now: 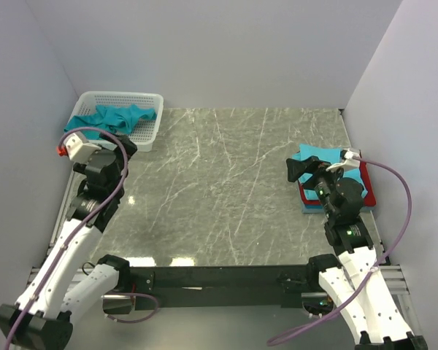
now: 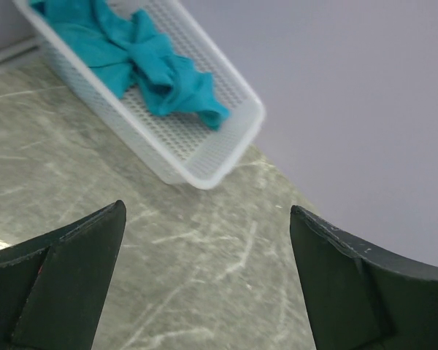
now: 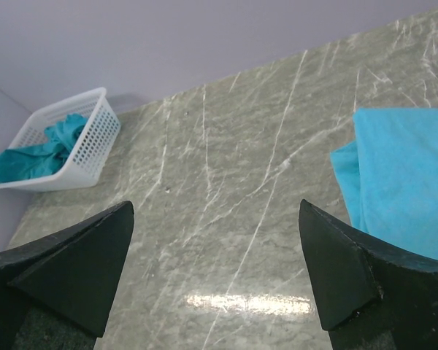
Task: Fold and stack the t-shirts
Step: Grab the tshirt from the pile
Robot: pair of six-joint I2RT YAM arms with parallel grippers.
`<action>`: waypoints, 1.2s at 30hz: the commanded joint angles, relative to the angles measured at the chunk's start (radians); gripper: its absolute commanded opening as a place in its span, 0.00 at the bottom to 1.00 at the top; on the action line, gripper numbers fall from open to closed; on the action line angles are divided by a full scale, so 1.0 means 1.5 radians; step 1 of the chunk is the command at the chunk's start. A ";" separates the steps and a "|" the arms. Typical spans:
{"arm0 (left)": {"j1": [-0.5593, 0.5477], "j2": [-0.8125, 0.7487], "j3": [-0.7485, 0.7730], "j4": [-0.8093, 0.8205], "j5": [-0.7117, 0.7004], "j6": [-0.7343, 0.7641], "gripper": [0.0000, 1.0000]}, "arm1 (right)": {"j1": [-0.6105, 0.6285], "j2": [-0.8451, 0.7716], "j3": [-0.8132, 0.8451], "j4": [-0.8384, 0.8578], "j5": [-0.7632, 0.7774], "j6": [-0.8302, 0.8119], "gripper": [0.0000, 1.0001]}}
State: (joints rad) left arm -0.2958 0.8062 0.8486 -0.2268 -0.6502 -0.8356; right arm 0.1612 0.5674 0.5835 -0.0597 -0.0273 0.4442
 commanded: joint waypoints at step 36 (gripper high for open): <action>0.171 0.593 0.418 0.043 0.093 0.131 0.87 | 0.003 0.167 0.055 -0.024 -0.021 -0.028 1.00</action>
State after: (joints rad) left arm -0.0631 1.6100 1.3487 -0.1452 -0.6025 -0.6758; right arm 0.1612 0.8070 0.6247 -0.0986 -0.0528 0.4210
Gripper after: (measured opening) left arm 0.874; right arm 0.997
